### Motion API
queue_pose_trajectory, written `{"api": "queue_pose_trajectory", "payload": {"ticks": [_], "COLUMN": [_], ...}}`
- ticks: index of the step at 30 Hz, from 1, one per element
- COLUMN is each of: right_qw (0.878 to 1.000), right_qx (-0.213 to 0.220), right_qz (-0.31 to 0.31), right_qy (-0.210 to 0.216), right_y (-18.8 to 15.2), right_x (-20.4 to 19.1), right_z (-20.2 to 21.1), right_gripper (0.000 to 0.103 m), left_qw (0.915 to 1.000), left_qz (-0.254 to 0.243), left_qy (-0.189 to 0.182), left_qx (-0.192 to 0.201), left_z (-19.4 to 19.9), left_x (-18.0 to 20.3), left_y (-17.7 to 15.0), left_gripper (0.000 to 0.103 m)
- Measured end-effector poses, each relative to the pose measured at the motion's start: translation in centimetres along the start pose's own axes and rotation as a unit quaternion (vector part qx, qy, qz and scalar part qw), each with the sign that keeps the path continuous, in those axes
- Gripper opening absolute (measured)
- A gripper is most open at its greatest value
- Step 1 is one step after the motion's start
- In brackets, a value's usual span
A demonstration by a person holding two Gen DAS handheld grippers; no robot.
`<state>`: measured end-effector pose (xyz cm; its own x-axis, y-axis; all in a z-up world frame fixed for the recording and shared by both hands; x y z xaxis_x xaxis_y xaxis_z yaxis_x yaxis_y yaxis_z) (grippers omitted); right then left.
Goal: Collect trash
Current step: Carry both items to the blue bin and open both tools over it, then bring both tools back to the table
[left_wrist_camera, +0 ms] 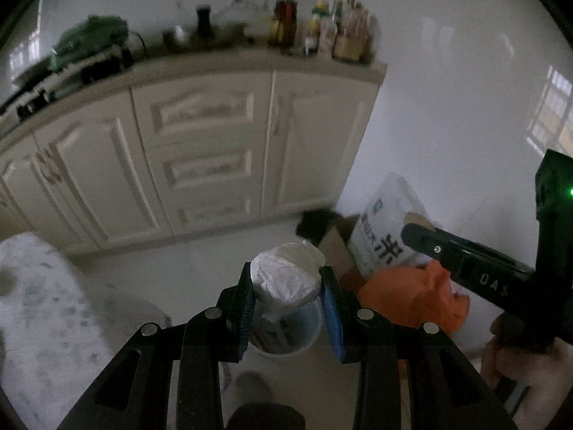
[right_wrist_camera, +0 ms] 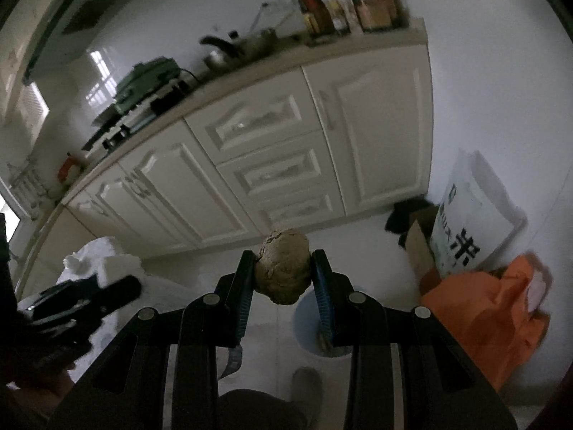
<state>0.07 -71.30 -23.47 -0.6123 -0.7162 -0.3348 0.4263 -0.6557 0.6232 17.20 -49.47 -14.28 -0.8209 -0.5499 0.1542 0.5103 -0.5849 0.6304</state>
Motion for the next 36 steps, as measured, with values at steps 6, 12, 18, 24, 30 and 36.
{"api": "queue_pose_trajectory", "payload": {"ticks": [6, 12, 18, 24, 30, 36], "right_qw": [0.999, 0.997, 0.994, 0.993, 0.992, 0.995], "right_qx": [-0.036, -0.065, -0.090, -0.079, -0.066, -0.052], "right_qz": [-0.017, -0.035, -0.065, -0.085, -0.105, -0.090], "right_qy": [0.001, 0.007, 0.011, 0.002, -0.008, 0.000], "right_y": [-0.2, -0.2, -0.5, -0.7, -1.3, -1.8], "right_x": [1.5, 2.7, 3.9, 4.5, 4.6, 2.3], "right_z": [-4.5, -8.7, -11.1, -9.9, -7.4, -3.7], "right_gripper": [0.032, 0.035, 0.059, 0.099, 0.103, 0.103], "left_qw": [0.9989, 0.9945, 0.9926, 0.9931, 0.9956, 0.9972], "left_qz": [0.002, 0.012, -0.004, -0.003, 0.000, 0.001], "left_qy": [-0.007, -0.017, 0.029, 0.060, 0.071, 0.073], "left_qx": [-0.046, -0.102, -0.118, -0.101, -0.062, -0.012], "left_z": [-6.8, -13.8, -18.6, -17.5, -12.4, -3.9], "left_x": [0.0, -0.5, -0.3, -0.2, 0.0, -0.1], "left_y": [3.1, 5.1, 7.0, 7.4, 5.9, 3.0], "left_gripper": [0.031, 0.038, 0.093, 0.098, 0.099, 0.100]}}
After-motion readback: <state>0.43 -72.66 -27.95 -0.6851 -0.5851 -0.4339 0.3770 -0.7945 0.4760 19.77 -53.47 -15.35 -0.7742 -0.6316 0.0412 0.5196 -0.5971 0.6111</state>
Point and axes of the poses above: each gripper's, at about its wrist camera, not at the fingertips, and z roughly against the way its jaws point, x to its right, y to its top, the point moved 2 cm from there along -z, roughly the way its jaws point, and after that the axes turned 4 degrees about -y, right-handed, at the moved point
